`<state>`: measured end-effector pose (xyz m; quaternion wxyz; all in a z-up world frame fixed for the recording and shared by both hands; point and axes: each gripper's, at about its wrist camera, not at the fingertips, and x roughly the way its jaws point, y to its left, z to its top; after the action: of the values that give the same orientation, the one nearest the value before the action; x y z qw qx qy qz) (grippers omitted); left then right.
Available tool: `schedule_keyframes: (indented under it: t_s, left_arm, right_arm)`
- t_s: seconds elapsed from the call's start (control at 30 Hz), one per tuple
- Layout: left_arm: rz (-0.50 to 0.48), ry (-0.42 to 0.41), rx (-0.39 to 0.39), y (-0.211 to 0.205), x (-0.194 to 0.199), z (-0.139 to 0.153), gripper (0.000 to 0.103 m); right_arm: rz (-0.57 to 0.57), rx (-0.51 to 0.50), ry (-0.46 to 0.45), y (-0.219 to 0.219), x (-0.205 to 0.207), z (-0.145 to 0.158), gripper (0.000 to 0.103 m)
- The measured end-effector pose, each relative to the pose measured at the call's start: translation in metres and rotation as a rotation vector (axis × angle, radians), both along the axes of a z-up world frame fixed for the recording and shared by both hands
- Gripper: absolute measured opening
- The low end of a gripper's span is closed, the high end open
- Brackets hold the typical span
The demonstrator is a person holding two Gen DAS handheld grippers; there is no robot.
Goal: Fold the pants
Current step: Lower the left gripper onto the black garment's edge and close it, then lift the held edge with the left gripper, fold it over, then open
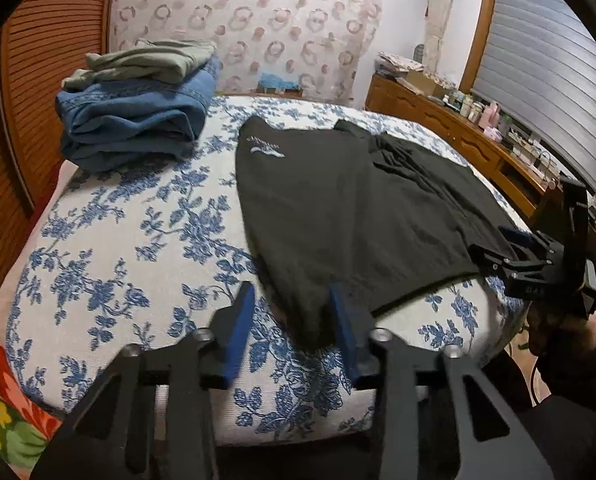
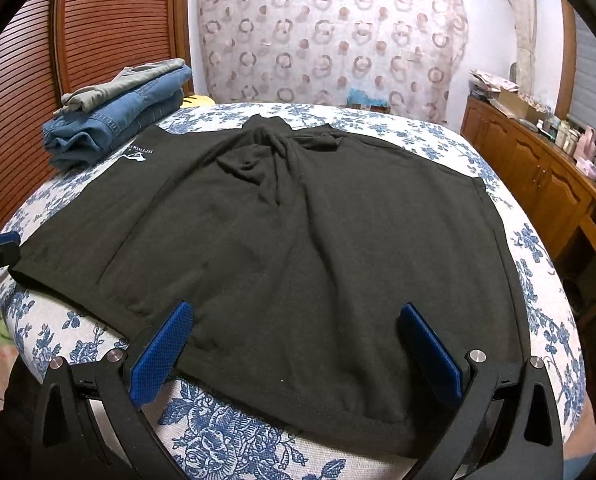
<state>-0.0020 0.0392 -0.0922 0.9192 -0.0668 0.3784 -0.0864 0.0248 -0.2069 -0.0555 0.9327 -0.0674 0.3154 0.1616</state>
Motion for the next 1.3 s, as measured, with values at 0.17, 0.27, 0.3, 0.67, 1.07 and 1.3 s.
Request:
schedule_keyframes:
  t_s: [0.17,0.27,0.3,0.67,1.07,1.3]
  left_arm:
    - [-0.020,0.023,-0.004,-0.006,0.003,-0.005,0.032]
    - [-0.027,0.029,0.004,-0.008,0.003,-0.008,0.032]
    - [-0.027,0.028,0.005,-0.008,0.004,-0.008,0.032]
    - [-0.065,-0.034,-0.016,-0.011,0.005,0.004,0.007]
    - [-0.138,-0.103,-0.015,-0.034,0.029,0.039,0.005]
    - [-0.227,-0.150,-0.003,-0.068,0.054,0.064,0.005]
  right_arm:
    - [0.011,0.000,-0.005,-0.001,-0.006,-0.006,0.103]
    - [0.012,0.002,-0.006,0.000,-0.003,-0.007,0.103]
    - [0.012,0.002,-0.007,-0.001,-0.002,-0.007,0.103]
    - [0.018,0.016,-0.013,0.002,0.025,-0.009,0.102]
    - [-0.004,0.090,-0.022,-0.021,0.016,0.000,0.099]
    - [-0.022,0.119,-0.032,-0.033,0.008,0.003,0.098]
